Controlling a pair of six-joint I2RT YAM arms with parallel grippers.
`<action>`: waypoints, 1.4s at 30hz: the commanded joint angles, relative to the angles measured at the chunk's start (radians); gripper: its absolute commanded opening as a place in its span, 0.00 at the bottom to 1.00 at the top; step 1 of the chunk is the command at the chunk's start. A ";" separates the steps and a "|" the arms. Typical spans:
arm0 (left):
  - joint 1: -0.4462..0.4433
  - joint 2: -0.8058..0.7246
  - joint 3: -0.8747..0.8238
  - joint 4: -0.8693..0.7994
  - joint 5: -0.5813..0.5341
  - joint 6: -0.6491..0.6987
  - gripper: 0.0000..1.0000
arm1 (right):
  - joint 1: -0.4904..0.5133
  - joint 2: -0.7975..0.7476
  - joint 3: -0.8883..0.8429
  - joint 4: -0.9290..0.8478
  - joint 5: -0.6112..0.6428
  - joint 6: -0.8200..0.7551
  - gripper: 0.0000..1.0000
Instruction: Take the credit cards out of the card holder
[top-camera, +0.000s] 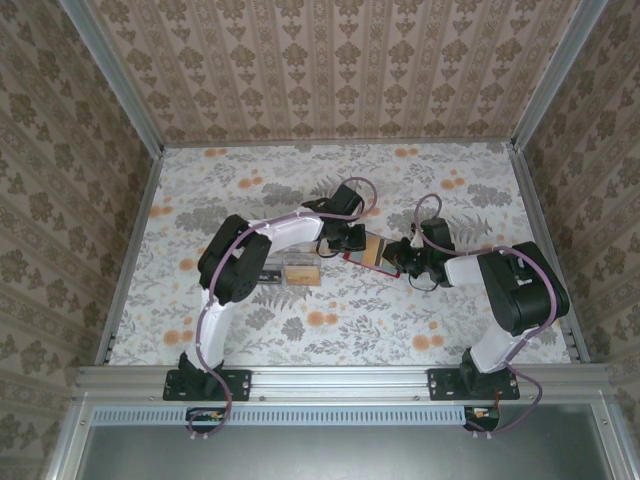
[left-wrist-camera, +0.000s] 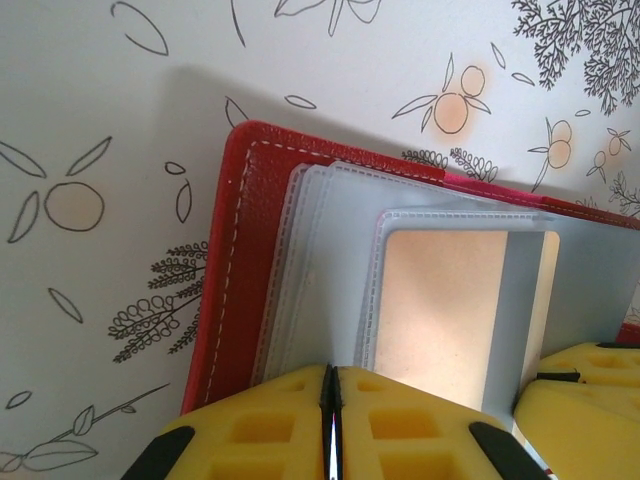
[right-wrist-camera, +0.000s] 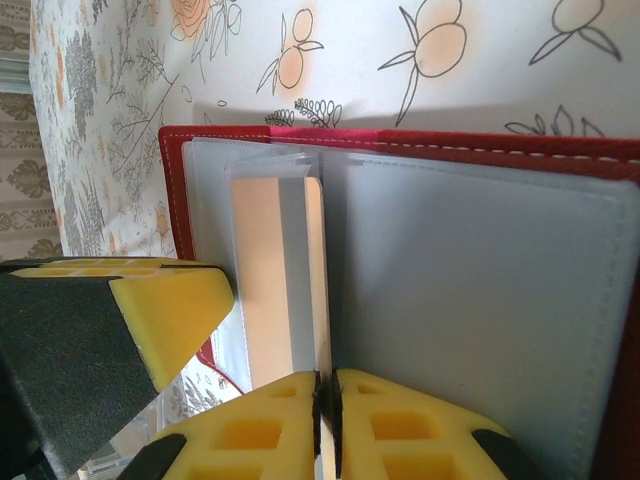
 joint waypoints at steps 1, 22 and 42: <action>0.006 0.025 0.015 -0.083 -0.042 0.005 0.12 | -0.008 -0.009 -0.005 -0.023 -0.005 -0.014 0.16; -0.027 -0.029 0.071 -0.105 -0.071 0.053 0.22 | 0.008 -0.008 0.027 -0.063 -0.009 -0.045 0.17; -0.011 0.032 0.036 -0.121 -0.085 0.031 0.16 | 0.040 0.014 0.101 -0.097 -0.026 -0.069 0.16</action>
